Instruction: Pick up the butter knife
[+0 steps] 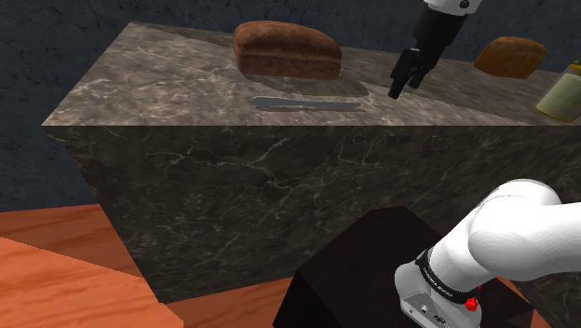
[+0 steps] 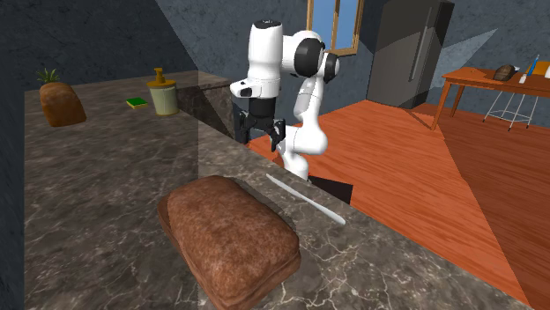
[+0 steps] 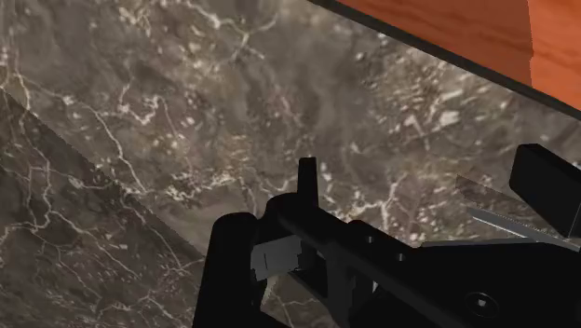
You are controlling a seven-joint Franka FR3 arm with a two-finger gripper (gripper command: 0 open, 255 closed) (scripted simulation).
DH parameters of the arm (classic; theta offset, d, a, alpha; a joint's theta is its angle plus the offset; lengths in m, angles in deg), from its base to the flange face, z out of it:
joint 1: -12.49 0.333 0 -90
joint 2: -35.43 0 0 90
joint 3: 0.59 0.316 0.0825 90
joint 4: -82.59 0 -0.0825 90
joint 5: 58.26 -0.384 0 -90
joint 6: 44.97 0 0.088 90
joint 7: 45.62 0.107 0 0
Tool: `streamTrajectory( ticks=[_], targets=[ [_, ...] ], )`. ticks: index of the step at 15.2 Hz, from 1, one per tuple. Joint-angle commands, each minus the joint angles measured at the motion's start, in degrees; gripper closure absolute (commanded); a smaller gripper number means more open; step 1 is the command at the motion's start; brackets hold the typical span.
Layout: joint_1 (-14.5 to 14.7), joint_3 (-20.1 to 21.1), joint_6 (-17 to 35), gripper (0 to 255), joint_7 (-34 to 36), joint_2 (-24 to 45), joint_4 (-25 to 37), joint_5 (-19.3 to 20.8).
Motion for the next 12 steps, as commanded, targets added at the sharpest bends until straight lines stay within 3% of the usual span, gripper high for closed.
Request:
streamTrajectory(
  ticks=[1, 12],
  targets=[
    [0.0, 0.0, 0.0, 0, 0.0, 0.0, 0.0, 0.0],
    [12.6, -1.2, 6.2, 0, -25.8, 18.6, 13.2, -3.5]
  ],
)
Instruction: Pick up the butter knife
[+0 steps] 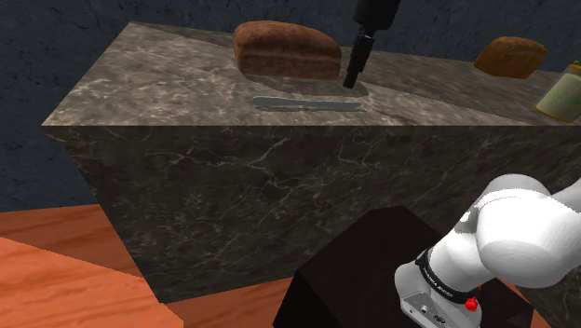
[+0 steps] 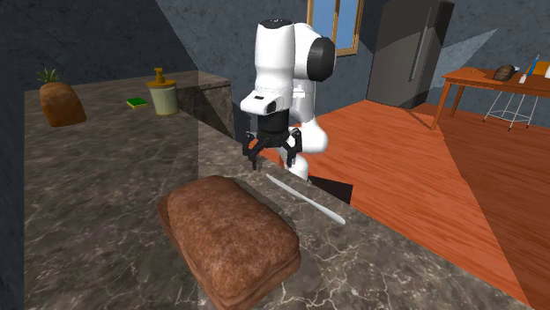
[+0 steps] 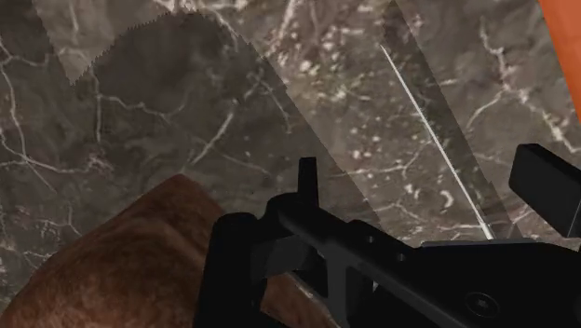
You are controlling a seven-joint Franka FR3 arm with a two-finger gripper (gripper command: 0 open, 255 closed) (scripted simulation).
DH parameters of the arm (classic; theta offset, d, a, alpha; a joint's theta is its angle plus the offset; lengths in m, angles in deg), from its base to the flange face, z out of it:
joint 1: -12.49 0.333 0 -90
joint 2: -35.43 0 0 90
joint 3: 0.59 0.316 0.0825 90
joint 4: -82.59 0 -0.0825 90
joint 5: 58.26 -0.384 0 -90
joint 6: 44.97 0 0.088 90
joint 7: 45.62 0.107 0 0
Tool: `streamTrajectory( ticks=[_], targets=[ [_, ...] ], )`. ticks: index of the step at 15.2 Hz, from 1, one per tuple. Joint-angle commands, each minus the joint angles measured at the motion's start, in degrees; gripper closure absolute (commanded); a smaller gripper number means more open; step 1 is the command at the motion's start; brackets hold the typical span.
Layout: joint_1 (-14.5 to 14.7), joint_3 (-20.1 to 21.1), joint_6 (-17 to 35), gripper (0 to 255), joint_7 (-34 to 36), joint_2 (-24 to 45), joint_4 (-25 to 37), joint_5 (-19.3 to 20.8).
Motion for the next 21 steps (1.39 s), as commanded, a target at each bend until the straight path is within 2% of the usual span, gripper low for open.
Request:
streamTrajectory(
  ticks=[1, 8, 17, 18, 21],
  targets=[
    [2.3, 0.4, 0.5, 0, -4.7, 2.9, 2.4, -1.0],
    [8.8, 2.0, 0.5, 0, -20.0, 10.6, 9.9, -4.1],
    [8.8, 2.0, 6.4, 0, -20.2, 10.1, 3.6, -4.1],
    [8.8, 2.1, 6.4, 255, -20.1, 10.0, 3.5, -4.2],
    [8.8, 2.0, 6.4, 255, -20.1, 10.0, 3.5, -4.2]
  ],
)
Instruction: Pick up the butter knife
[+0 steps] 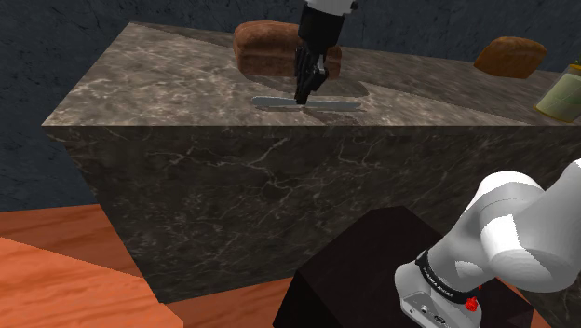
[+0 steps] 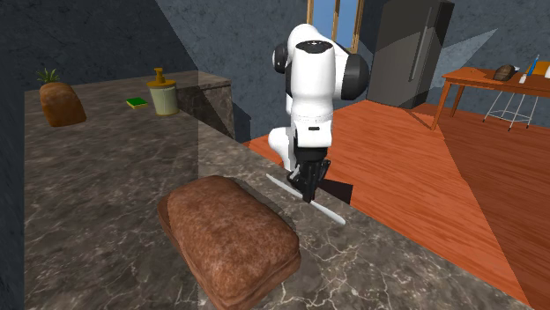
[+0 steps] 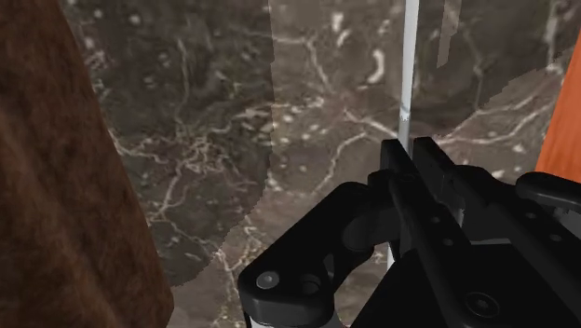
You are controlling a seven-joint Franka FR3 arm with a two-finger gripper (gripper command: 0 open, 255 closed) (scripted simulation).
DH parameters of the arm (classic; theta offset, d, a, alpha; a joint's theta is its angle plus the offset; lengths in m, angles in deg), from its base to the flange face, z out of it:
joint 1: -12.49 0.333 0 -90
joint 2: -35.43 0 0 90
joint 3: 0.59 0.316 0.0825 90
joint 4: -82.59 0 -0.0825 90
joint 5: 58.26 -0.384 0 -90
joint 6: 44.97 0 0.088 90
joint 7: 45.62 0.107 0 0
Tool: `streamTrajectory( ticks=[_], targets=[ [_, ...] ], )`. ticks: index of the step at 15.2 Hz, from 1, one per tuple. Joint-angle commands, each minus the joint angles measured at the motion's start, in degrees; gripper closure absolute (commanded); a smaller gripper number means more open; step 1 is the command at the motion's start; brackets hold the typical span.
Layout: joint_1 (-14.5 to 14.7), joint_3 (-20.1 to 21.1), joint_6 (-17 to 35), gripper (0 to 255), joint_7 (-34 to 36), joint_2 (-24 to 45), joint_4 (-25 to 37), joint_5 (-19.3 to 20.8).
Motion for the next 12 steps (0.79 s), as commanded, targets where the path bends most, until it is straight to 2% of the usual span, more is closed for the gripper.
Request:
streamTrajectory(
  ticks=[1, 6, 12],
  targets=[
    [0.0, 0.0, 0.0, 255, 0.0, 0.0, 0.0, 0.0],
    [0.0, 0.0, 0.0, 255, 0.0, 0.1, 0.1, 0.0],
    [0.0, -0.1, -4.6, 255, 0.1, 0.4, 5.0, 0.0]
  ],
)
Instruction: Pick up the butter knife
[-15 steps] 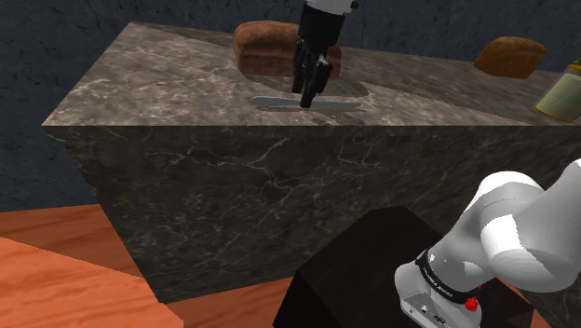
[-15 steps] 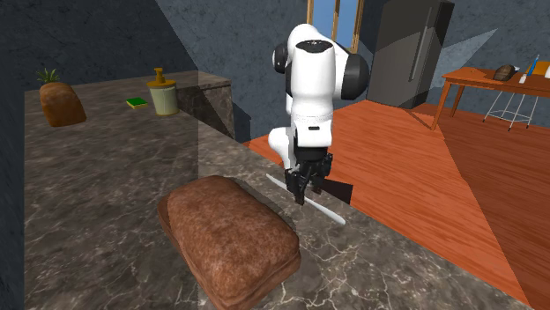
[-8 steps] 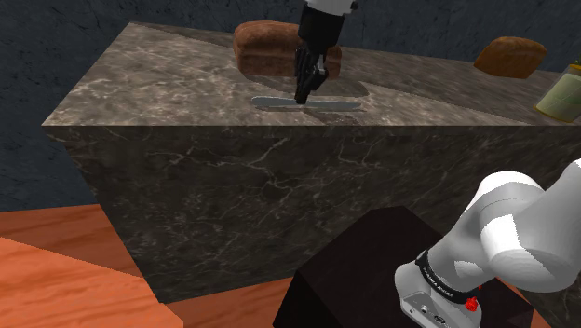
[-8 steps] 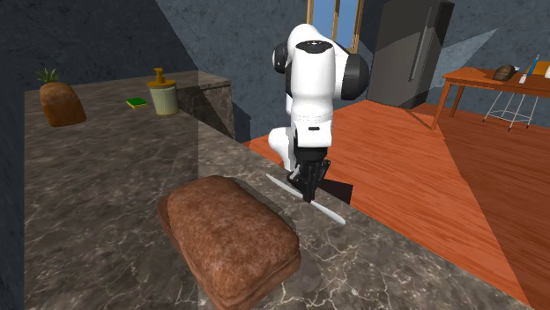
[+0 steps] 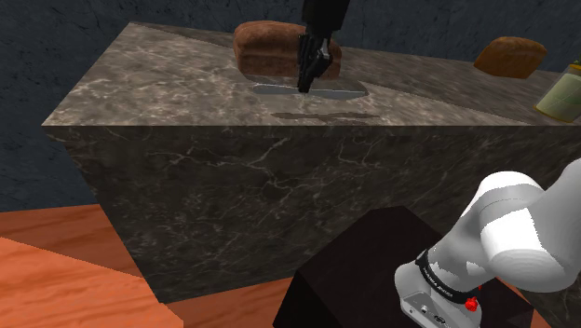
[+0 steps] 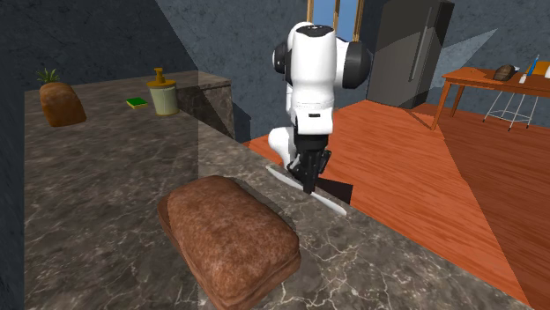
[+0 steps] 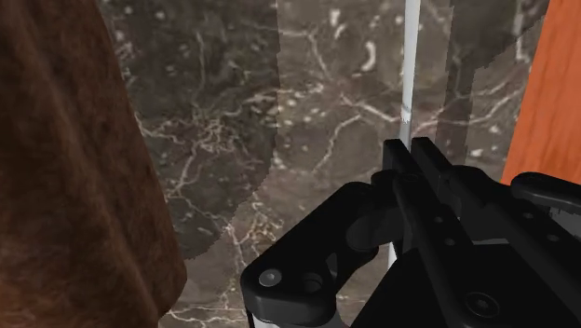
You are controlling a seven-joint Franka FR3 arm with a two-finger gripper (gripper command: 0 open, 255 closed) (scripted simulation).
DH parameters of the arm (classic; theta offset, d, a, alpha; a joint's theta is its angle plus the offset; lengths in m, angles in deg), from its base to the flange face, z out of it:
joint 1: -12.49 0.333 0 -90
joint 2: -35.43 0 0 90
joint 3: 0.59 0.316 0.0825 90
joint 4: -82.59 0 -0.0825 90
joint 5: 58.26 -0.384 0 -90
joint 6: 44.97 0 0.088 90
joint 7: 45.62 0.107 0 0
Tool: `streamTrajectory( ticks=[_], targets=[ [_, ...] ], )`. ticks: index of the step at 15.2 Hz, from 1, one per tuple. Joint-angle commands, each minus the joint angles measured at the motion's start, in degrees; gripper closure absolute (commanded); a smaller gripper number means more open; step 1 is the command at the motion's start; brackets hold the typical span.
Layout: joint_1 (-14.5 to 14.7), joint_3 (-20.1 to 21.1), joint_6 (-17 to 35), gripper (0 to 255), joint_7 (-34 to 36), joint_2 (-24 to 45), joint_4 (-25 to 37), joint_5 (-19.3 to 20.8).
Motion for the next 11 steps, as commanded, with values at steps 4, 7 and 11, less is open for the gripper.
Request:
streamTrajectory(
  ticks=[4, 7, 11],
  targets=[
    [0.0, 0.0, -3.9, 255, 0.2, 0.7, 4.5, 0.0],
    [0.0, 0.0, -6.2, 255, 0.3, 1.2, 7.3, 0.0],
    [0.0, 0.0, -7.9, 255, 0.3, 1.6, 9.4, 0.0]
  ],
)
